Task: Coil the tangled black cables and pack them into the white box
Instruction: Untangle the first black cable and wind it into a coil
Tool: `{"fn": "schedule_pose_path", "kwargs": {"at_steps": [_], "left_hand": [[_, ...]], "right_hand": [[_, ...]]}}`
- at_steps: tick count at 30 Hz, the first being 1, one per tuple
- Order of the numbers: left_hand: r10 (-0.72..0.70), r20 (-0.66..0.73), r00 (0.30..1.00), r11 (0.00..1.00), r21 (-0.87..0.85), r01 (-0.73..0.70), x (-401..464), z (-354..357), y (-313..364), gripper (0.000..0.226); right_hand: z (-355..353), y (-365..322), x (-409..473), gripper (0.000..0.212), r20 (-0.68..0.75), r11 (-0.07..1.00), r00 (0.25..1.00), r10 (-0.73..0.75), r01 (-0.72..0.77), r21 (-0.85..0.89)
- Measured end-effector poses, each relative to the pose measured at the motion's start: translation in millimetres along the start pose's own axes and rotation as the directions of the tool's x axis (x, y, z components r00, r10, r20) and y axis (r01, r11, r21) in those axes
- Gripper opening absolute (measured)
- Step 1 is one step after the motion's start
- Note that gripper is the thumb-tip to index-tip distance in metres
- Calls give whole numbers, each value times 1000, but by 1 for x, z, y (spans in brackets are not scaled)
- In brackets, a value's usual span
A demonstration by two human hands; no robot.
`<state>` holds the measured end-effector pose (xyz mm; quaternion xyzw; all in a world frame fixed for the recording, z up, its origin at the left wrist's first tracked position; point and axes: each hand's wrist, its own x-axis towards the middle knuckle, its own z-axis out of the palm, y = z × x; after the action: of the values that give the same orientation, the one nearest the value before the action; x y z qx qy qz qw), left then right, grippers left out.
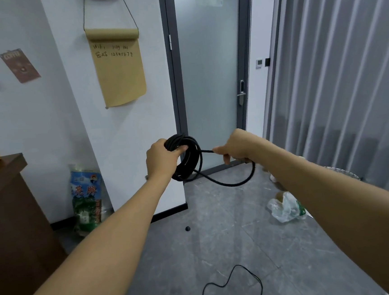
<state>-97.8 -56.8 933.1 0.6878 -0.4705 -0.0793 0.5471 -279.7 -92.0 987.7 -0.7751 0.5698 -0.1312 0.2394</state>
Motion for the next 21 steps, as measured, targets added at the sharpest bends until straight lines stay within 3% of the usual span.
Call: {"fn": "schedule_pose_path", "kwargs": {"at_steps": [4, 7, 8, 10, 12, 14, 16, 19, 21], "left_hand": [[-18, 15, 1000, 1000, 7, 18, 5, 3, 0, 29], [7, 33, 999, 998, 55, -9, 9, 5, 2, 28], [20, 28, 999, 996, 85, -22, 10, 4, 3, 28], [23, -15, 1000, 991, 133, -21, 12, 2, 2, 29], [26, -60, 998, 987, 159, -16, 15, -1, -1, 29], [55, -58, 997, 975, 217, -41, 14, -2, -4, 30], [101, -28, 995, 953, 290, -88, 11, 2, -5, 30], [136, -12, 991, 927, 355, -123, 3, 12, -5, 28], [147, -13, 989, 916, 380, -131, 1, 15, -5, 28]], "right_hand": [[1, -8, -3, 47, -158, 889, 983, -95, 12, -457], [1, -9, -5, 42, -165, 762, 971, -173, 26, -648], [0, -9, -2, 33, -136, 763, 977, -162, 36, -645], [-2, -11, 2, 21, -13, 867, 997, -77, 60, -495], [-9, -12, 2, 21, 116, 984, 993, -21, 41, -171], [-15, -12, 1, 26, 162, 999, 986, 20, -26, 35], [-17, -11, 2, 26, 123, 987, 992, 24, -4, -161], [-12, -11, 0, 15, -131, 878, 990, -45, -23, -478], [-9, -10, -2, 11, -201, 793, 973, -116, -31, -608]]}}
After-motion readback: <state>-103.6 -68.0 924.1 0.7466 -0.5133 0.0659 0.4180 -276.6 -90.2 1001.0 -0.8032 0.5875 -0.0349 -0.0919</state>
